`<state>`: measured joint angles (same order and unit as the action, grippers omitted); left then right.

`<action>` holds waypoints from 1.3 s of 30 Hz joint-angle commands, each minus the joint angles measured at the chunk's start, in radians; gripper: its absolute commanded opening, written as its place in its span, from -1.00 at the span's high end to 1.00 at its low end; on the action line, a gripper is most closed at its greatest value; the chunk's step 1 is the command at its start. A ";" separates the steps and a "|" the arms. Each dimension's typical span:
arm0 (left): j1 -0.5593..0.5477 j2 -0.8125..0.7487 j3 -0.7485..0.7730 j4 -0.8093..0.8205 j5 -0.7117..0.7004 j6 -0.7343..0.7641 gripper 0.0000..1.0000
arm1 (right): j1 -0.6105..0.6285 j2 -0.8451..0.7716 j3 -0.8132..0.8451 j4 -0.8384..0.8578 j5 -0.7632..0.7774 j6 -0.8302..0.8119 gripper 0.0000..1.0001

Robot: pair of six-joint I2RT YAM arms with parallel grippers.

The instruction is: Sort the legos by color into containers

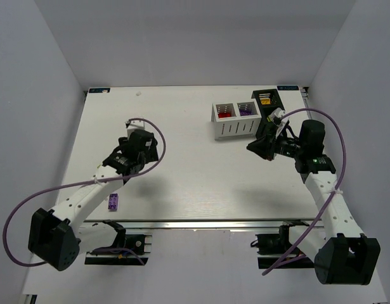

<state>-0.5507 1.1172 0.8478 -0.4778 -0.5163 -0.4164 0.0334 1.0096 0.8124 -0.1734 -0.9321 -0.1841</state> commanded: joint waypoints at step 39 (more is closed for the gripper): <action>0.781 0.490 0.115 -0.076 0.283 0.030 -0.54 | -0.009 -0.101 -0.004 -0.006 0.001 0.090 -0.32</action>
<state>0.2199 1.6024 0.9554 -0.6128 -0.2657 -0.3977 0.0280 0.9230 0.7879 -0.1856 -0.9039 -0.0860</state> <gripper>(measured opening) 0.789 0.662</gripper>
